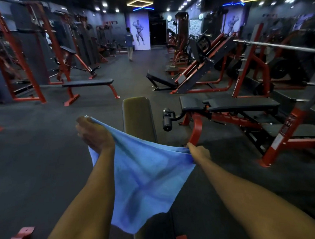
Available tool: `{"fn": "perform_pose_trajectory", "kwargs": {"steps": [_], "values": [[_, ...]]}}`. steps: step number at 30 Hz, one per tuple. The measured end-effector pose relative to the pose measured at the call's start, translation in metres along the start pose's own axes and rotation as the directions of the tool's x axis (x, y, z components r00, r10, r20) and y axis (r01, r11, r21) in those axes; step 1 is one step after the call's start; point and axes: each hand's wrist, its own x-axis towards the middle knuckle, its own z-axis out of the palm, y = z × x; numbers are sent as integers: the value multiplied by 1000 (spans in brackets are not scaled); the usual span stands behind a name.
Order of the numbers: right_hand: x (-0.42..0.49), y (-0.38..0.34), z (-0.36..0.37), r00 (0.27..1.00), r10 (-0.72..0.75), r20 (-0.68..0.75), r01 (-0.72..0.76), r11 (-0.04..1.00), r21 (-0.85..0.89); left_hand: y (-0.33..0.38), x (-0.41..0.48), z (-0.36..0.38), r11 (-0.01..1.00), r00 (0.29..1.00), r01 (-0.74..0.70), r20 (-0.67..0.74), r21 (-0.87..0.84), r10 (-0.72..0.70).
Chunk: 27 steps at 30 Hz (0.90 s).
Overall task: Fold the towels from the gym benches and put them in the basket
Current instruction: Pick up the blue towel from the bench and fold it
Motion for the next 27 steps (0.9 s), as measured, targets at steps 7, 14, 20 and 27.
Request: {"fn": "perform_pose_trajectory", "kwargs": {"steps": [7, 14, 20, 27], "values": [[0, 16, -18, 874, -392, 288, 472, 826, -309, -27, 14, 1, 988, 998, 69, -12, 136, -68], [-15, 22, 2, 849, -273, 453, 496, 707, -504, -26, 1, 5, 996, 985, -79, 151, -48, 86], [-36, 0, 60, 720, -465, 515, 606, 783, -141, 15, -21, 0, 915, 863, -262, 351, -305, 364], [-58, -32, 95, 628, -536, 564, 626, 779, 44, 65, -3, -15, 857, 866, -318, 243, -405, 437]]}}
